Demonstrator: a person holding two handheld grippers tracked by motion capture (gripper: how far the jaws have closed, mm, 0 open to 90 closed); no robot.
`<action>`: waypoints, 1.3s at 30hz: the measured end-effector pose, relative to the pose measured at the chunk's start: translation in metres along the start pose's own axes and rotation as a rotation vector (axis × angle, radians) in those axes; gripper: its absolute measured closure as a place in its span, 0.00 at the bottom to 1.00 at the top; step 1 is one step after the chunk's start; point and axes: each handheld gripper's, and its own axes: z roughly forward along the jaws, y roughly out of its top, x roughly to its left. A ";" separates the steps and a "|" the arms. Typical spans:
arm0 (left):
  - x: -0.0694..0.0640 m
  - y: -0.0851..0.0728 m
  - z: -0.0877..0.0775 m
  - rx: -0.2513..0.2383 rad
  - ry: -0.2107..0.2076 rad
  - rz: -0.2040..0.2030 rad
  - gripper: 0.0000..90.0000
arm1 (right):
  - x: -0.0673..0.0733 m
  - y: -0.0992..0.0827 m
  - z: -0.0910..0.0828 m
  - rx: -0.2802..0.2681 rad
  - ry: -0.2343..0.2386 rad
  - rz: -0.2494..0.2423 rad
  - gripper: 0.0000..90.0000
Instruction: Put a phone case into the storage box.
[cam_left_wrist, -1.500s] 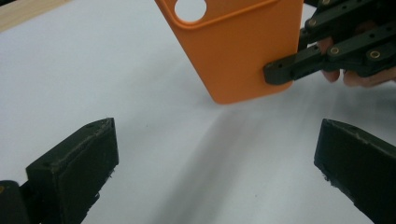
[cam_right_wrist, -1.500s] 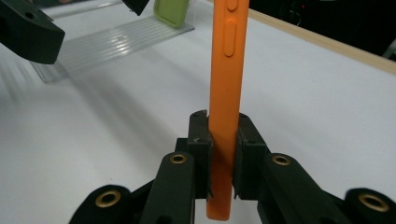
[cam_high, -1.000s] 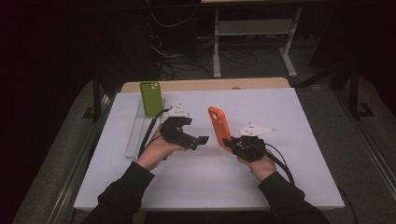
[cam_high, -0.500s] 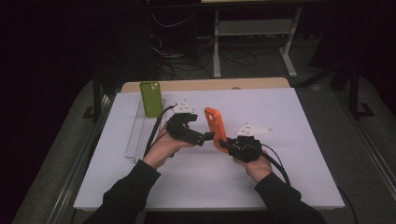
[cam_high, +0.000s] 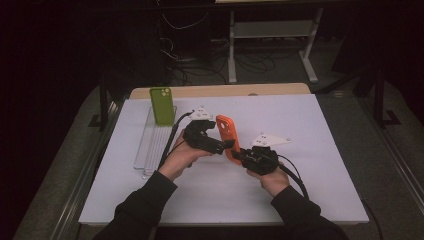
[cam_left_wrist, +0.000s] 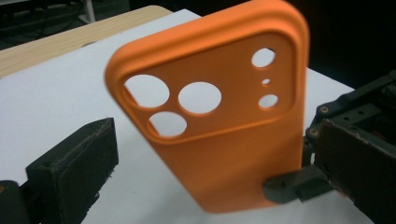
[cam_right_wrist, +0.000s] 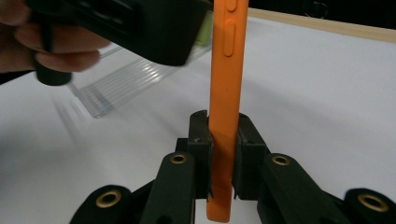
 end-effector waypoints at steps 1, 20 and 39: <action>0.000 0.000 0.000 0.001 -0.002 0.006 0.00 | 0.001 0.000 0.000 -0.005 0.006 0.001 0.87; 0.004 -0.003 0.001 -0.054 -0.022 -0.013 0.08 | 0.009 -0.001 0.005 0.005 0.026 -0.033 0.87; 0.004 0.002 -0.006 -0.060 0.015 0.013 0.15 | 0.004 -0.002 0.005 0.033 0.018 -0.038 0.49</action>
